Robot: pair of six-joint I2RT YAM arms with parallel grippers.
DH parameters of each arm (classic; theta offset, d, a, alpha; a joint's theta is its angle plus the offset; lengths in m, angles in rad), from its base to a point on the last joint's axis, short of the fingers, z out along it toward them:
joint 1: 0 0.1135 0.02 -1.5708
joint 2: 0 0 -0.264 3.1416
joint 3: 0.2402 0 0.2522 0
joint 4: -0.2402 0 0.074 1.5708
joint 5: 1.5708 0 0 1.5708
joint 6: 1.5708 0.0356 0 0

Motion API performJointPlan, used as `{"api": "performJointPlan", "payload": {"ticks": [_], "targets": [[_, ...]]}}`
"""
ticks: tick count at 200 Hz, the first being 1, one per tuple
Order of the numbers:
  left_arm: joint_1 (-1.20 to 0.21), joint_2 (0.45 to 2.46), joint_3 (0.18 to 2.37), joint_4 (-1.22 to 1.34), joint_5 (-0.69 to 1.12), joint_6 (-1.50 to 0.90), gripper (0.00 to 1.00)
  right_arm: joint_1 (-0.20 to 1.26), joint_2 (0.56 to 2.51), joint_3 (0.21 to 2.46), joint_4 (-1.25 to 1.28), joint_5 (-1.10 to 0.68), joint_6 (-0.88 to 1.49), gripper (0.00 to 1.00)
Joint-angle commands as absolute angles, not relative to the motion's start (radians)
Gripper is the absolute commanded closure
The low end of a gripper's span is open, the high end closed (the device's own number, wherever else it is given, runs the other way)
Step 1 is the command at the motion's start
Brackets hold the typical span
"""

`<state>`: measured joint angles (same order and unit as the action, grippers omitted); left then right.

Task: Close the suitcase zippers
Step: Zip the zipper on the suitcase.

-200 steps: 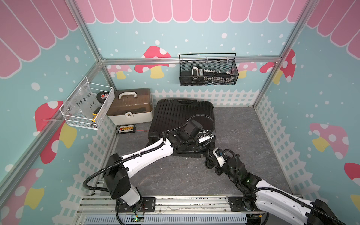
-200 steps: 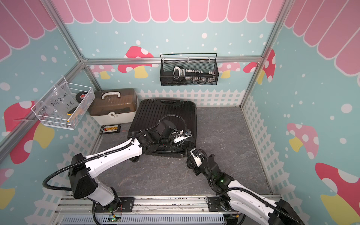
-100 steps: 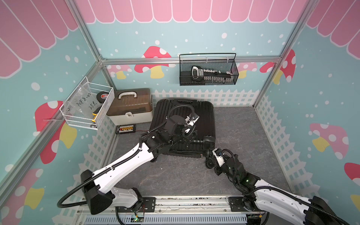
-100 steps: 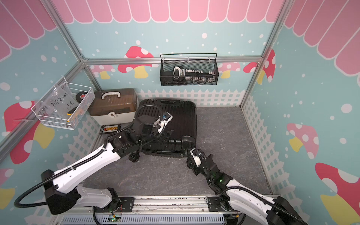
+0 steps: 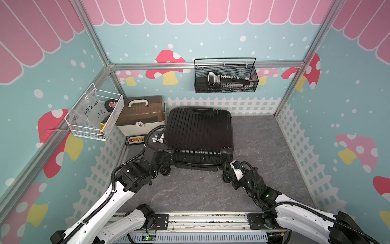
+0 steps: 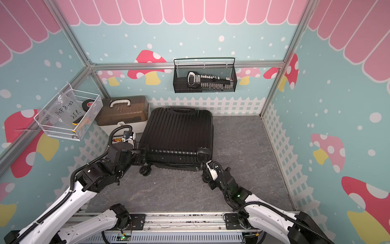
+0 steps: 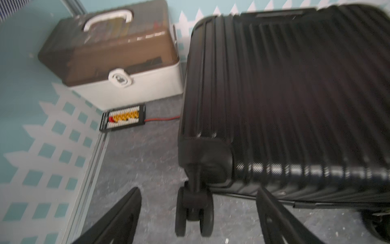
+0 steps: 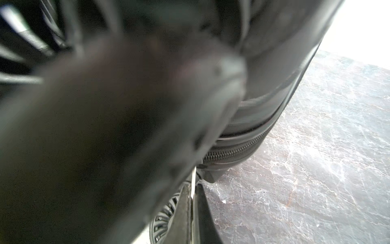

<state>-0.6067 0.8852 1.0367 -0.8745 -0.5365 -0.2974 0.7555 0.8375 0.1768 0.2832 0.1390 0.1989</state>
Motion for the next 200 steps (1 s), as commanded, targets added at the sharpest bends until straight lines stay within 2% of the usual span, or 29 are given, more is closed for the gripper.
{"api": "performJointPlan", "payload": {"ticks": [1, 65, 105, 137, 165, 200], "targets": [[-0.570, 0.879, 0.988, -0.952, -0.479, -0.403, 0.12, 0.760, 0.856, 0.190, 0.258, 0.163, 0.198, 1.00], [-0.444, 0.920, 0.868, -0.846, -0.326, -0.372, 0.13, 0.760, 0.844, 0.187, 0.255, 0.162, 0.197, 1.00], [-0.422, 0.990, 0.863, -0.790, -0.205, -0.332, 0.19, 0.761, 0.835, 0.184, 0.252, 0.166, 0.201, 1.00], [-0.422, 1.023, 0.870, -0.778, -0.125, -0.308, 0.38, 0.759, 0.821, 0.182, 0.249, 0.167, 0.204, 1.00], [-0.422, 1.031, 0.860, -0.767, -0.059, -0.314, 0.59, 0.761, 0.809, 0.179, 0.249, 0.140, 0.198, 1.00], [-0.422, 1.025, 0.844, -0.730, 0.014, -0.360, 0.63, 0.761, 0.788, 0.168, 0.274, 0.080, 0.187, 1.00]]}}
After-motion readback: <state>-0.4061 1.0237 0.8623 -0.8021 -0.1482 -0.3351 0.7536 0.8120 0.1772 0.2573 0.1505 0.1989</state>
